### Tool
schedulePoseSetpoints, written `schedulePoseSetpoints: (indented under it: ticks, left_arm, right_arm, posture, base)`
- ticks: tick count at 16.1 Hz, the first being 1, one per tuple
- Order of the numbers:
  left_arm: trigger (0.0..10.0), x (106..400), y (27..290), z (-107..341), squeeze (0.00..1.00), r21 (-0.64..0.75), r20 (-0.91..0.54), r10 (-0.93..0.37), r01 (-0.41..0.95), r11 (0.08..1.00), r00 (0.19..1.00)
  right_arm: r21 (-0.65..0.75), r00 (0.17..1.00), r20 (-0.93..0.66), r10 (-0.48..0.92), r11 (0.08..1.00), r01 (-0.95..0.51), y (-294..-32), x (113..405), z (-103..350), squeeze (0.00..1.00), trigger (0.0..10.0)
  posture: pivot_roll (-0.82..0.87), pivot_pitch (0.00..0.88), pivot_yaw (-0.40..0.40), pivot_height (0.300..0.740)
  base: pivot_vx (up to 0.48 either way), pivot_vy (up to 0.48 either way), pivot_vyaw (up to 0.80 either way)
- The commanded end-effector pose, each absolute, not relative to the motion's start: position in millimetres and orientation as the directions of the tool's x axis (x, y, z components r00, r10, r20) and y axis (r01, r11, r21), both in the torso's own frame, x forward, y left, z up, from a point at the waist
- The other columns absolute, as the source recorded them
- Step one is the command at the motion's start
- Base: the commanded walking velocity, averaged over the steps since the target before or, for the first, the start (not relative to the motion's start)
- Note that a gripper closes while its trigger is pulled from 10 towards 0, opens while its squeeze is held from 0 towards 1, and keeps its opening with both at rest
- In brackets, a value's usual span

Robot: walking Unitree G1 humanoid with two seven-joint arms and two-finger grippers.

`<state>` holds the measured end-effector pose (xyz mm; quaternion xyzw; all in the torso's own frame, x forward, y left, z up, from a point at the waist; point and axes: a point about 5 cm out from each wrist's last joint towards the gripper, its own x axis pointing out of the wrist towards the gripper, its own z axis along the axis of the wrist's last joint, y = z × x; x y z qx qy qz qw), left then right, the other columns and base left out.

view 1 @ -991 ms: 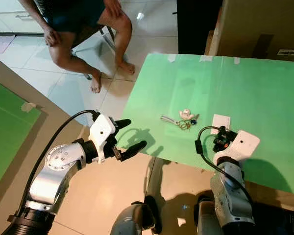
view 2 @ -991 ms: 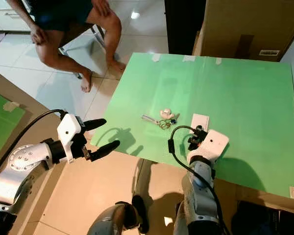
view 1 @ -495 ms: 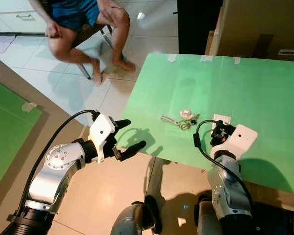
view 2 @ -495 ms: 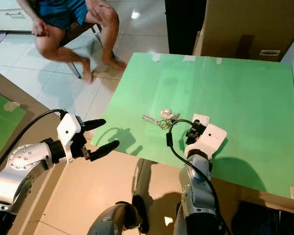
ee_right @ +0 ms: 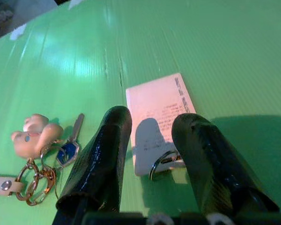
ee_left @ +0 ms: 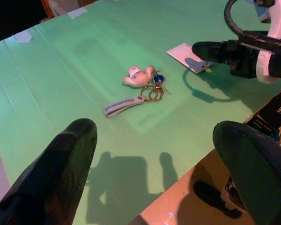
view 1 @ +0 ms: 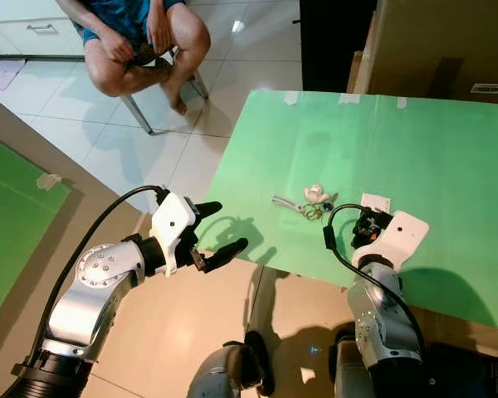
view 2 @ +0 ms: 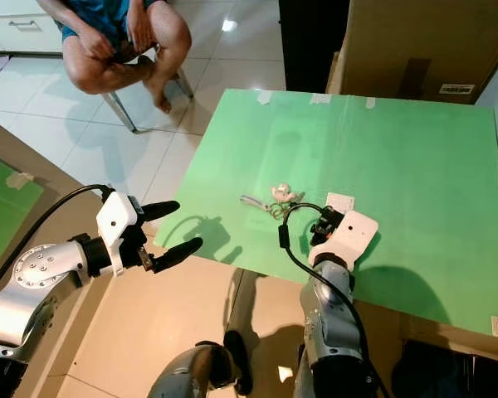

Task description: Hang keys on a hook

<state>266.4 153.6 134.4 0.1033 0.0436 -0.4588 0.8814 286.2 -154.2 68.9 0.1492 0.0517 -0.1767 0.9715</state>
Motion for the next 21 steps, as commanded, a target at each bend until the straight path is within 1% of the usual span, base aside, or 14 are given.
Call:
schedulePoseSetpoints:
  ticks: [1, 9, 10, 14, 17, 19, 20, 21]
  left_arm:
    - [10.0, 263.5, 158.0, 134.3, 0.0, 0.148, -0.184, -0.792, 0.813, 0.563, 0.582]
    - [10.0, 264.8, 158.0, 134.5, 0.0, 0.151, -0.188, -0.794, 0.816, 0.559, 0.578]
    - [10.0, 264.8, 157.7, 134.3, 0.0, 0.151, -0.188, -0.795, 0.817, 0.557, 0.577]
    - [10.0, 264.4, 157.8, 133.6, 0.0, 0.151, -0.19, -0.797, 0.819, 0.554, 0.574]
    - [10.0, 264.5, 157.9, 133.1, 0.0, 0.151, -0.19, -0.797, 0.819, 0.553, 0.573]
    - [10.0, 264.9, 157.3, 133.1, 0.0, 0.151, -0.188, -0.797, 0.819, 0.553, 0.574]
    - [10.0, 265.4, 156.3, 132.9, 0.0, 0.149, -0.185, -0.798, 0.819, 0.553, 0.573]
    - [10.0, 265.5, 155.6, 132.7, 0.0, 0.148, -0.184, -0.799, 0.82, 0.553, 0.572]
  right_arm:
    - [0.338, 0.928, -0.225, -0.298, 0.869, 0.361, -135.2, 283.6, 59.2, 0.0, 10.0]
    - [0.375, 0.918, -0.258, -0.301, 0.844, 0.383, -137.1, 284.7, 54.0, 0.0, 10.0]
    - [0.393, 0.916, -0.27, -0.297, 0.834, 0.387, -136.4, 284.0, 52.6, 0.0, 0.0]
    - [0.408, 0.915, -0.278, -0.292, 0.826, 0.388, -135.8, 282.6, 50.4, 0.0, 0.0]
    - [0.407, 0.923, -0.255, -0.289, 0.834, 0.374, -135.8, 283.0, 54.0, 0.0, 0.0]
    - [0.387, 0.936, -0.207, -0.286, 0.854, 0.347, -136.4, 284.4, 63.0, 0.0, 0.0]
    - [0.359, 0.951, -0.136, -0.277, 0.881, 0.308, -135.5, 287.3, 78.5, 0.0, 0.0]
    - [0.342, 0.956, -0.098, -0.275, 0.893, 0.292, -135.5, 288.6, 86.5, 0.0, 0.0]
  posture:
    - [-0.11, 0.285, 0.255, 0.74]
    - [-0.11, 0.288, 0.262, 0.74]
    - [-0.11, 0.287, 0.264, 0.74]
    - [-0.12, 0.285, 0.262, 0.74]
    - [-0.12, 0.275, 0.257, 0.74]
    - [-0.13, 0.271, 0.254, 0.74]
    - [-0.13, 0.27, 0.252, 0.74]
    - [-0.14, 0.27, 0.251, 0.74]
  base:
    - [0.0, 0.0, 0.0]
    - [0.0, 0.0, 0.0]
    - [0.0, 0.0, 0.0]
    - [0.0, 0.0, 0.0]
    - [0.0, 0.0, 0.0]
    - [0.0, 0.0, 0.0]
    - [0.0, 0.0, 0.0]
    - [0.0, 0.0, 0.0]
